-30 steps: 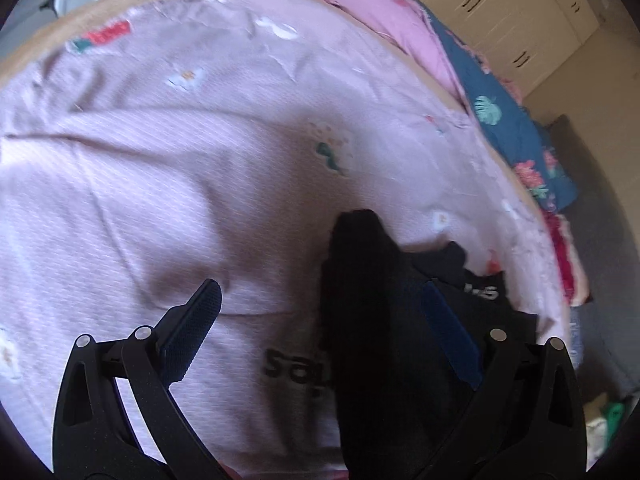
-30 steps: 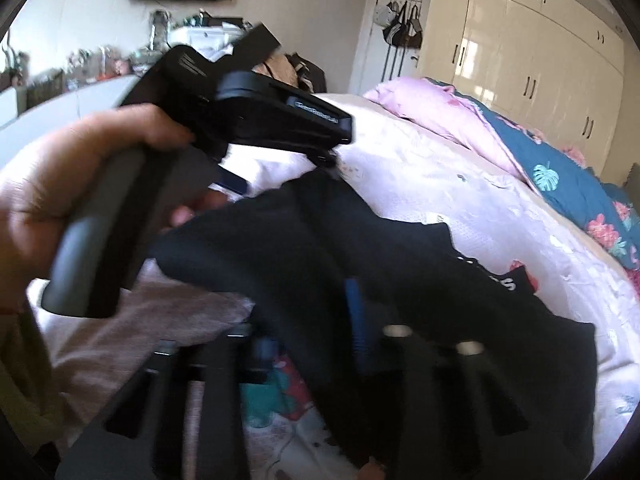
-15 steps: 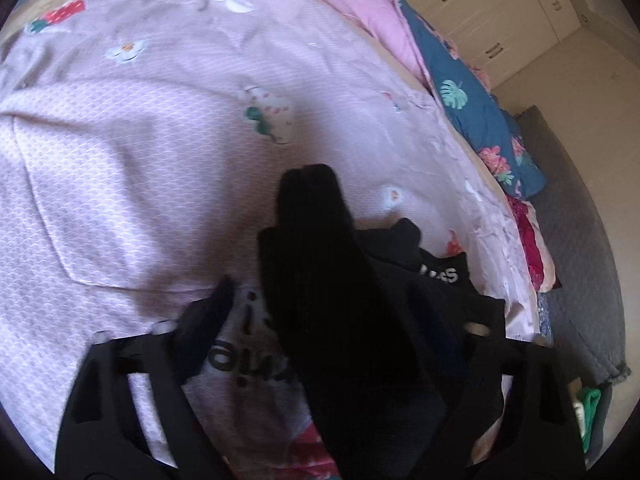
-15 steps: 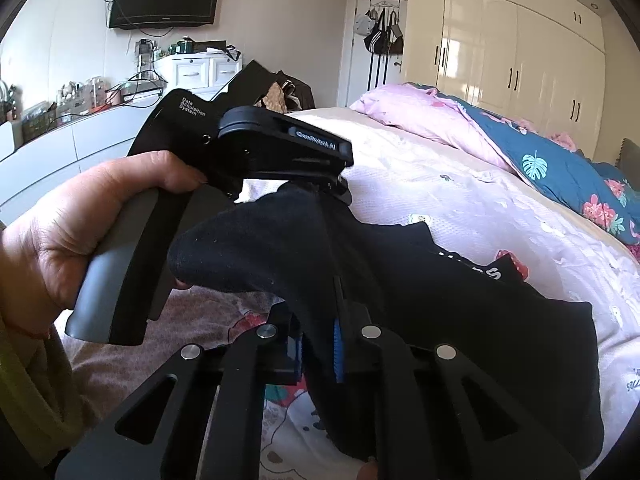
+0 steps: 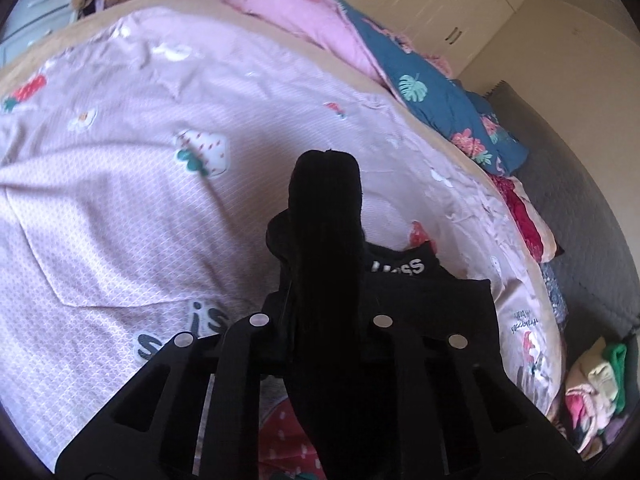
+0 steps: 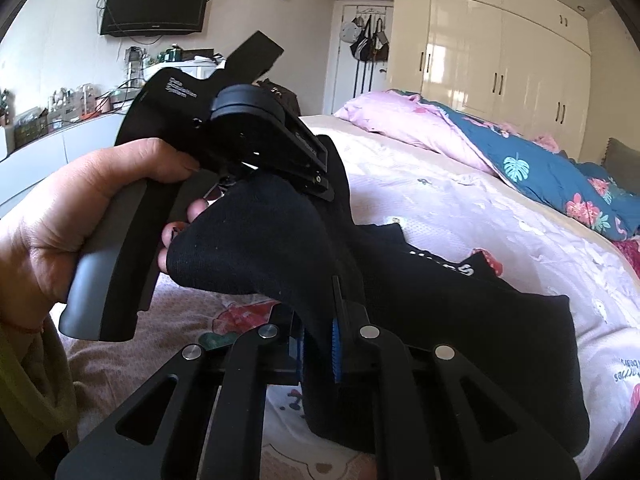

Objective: Fold small clothes

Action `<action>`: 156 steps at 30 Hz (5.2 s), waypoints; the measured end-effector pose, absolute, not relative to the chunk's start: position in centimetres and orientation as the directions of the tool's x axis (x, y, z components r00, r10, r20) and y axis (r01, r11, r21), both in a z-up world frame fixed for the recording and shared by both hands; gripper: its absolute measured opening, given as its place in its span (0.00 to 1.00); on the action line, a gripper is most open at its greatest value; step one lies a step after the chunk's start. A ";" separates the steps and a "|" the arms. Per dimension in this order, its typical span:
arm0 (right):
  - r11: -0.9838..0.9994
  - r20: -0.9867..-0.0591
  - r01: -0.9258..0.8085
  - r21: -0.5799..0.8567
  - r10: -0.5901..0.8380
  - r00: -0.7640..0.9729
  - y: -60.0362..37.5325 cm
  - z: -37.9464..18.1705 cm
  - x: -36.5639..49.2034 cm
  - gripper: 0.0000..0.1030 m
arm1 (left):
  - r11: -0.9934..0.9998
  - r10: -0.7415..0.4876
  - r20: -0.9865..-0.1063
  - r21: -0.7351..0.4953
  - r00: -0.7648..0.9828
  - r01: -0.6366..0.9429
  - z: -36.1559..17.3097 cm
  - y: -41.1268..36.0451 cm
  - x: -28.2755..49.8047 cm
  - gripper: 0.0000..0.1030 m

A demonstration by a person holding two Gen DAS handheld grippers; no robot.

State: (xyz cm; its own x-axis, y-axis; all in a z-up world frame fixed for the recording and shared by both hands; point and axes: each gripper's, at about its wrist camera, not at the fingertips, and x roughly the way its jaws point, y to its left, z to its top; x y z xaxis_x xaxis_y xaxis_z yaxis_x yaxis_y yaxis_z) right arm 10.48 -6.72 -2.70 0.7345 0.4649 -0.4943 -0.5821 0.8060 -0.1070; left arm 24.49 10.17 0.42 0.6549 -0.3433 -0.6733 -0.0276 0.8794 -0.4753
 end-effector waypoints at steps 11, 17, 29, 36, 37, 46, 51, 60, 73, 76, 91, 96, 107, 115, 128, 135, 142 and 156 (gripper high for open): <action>0.854 -0.473 -0.511 -0.091 0.415 0.777 -11.2 -2.4 9.4 0.07 | 0.844 -0.399 -0.597 -0.536 0.696 0.024 2.8 7.1 22.1 0.09; 0.875 -0.477 -0.482 -0.040 0.407 0.779 -13.7 -2.3 9.4 0.07 | 0.859 -0.387 -0.594 -0.510 0.705 0.041 4.3 3.7 22.1 0.09; 0.919 -0.481 -0.383 0.095 0.379 0.790 -19.7 -2.9 10.0 0.07 | 0.882 -0.398 -0.644 -0.465 0.653 0.079 4.8 -3.2 24.2 0.09; 0.929 -0.523 -0.319 0.185 0.368 0.769 -22.7 -4.0 10.8 0.07 | 0.874 -0.430 -0.678 -0.477 0.596 0.087 3.4 -7.0 26.3 0.09; 0.927 -0.530 -0.309 0.214 0.376 0.760 -23.2 -4.2 11.1 0.07 | 0.875 -0.431 -0.683 -0.475 0.589 0.088 3.1 -7.5 26.6 0.09; 0.868 -0.583 -0.226 0.441 0.469 0.664 -26.5 -5.7 12.7 0.07 | 0.889 -0.422 -0.724 -0.449 0.546 0.092 1.2 -11.0 28.3 0.12; 0.797 -0.580 -0.151 0.585 0.541 0.609 -28.5 -6.6 13.5 0.07 | 0.891 -0.426 -0.740 -0.442 0.521 0.100 0.5 -12.6 29.0 0.16; 0.677 -0.572 0.025 0.735 0.600 0.559 -31.6 -8.7 13.7 0.10 | 0.904 -0.414 -0.777 -0.410 0.473 0.117 -1.6 -15.5 30.5 0.30; 0.715 -0.601 0.063 0.696 0.533 0.595 -32.8 -5.9 13.1 0.49 | 0.859 -0.492 -0.659 -0.472 0.569 0.197 1.8 -13.4 28.1 0.77; 0.766 -0.571 0.011 0.643 0.469 0.673 -33.0 -3.0 12.3 0.62 | 0.887 -0.447 -0.671 -0.418 0.592 0.197 2.1 -11.3 26.5 0.81; 0.907 -0.726 -0.075 0.415 0.379 0.574 -30.2 -2.5 24.4 0.69 | 0.954 -0.293 -0.760 -0.193 0.581 0.230 -3.0 -8.2 22.0 0.81; 0.940 -0.762 -0.137 0.313 0.335 0.554 -28.1 -3.3 25.6 0.43 | 0.951 -0.305 -0.759 -0.209 0.575 0.228 -3.3 -8.0 22.1 0.81; 0.939 -0.659 -0.273 0.207 0.340 0.670 -28.1 -0.6 25.2 0.11 | 0.921 -0.390 -0.730 -0.296 0.562 0.254 -2.4 -8.0 21.0 0.81; 0.946 -0.720 -0.209 0.249 0.325 0.613 -30.8 -4.7 27.4 0.11 | 0.918 -0.394 -0.738 -0.289 0.548 0.271 -2.9 -9.2 20.5 0.81; 0.972 -0.731 -0.146 0.186 0.236 0.640 -30.7 -4.9 26.4 0.42 | 0.921 -0.388 -0.742 -0.293 0.547 0.257 -3.0 -9.3 20.6 0.84; 0.969 -0.693 -0.152 0.195 0.245 0.678 -31.0 -3.3 24.3 0.66 | 0.922 -0.386 -0.737 -0.285 0.555 0.262 -2.5 -9.3 20.2 0.84; 0.971 -0.654 -0.129 0.201 0.231 0.720 -32.0 -1.5 21.6 0.77 | 0.923 -0.380 -0.733 -0.265 0.565 0.277 -1.9 -9.5 19.4 0.87; 0.969 -0.457 -0.152 0.194 0.226 0.860 -33.5 2.2 11.4 0.96 | 0.950 -0.311 -0.680 -0.213 0.664 0.226 1.4 -8.0 14.9 0.91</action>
State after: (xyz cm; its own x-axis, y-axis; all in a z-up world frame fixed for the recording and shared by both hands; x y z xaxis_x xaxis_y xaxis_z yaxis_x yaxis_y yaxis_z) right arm 11.37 -33.50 2.19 0.8603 0.2265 -0.4567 -0.1522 0.9691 0.1940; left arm 14.90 -8.03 1.43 0.6642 -0.3109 -0.6798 0.2264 0.9504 -0.2135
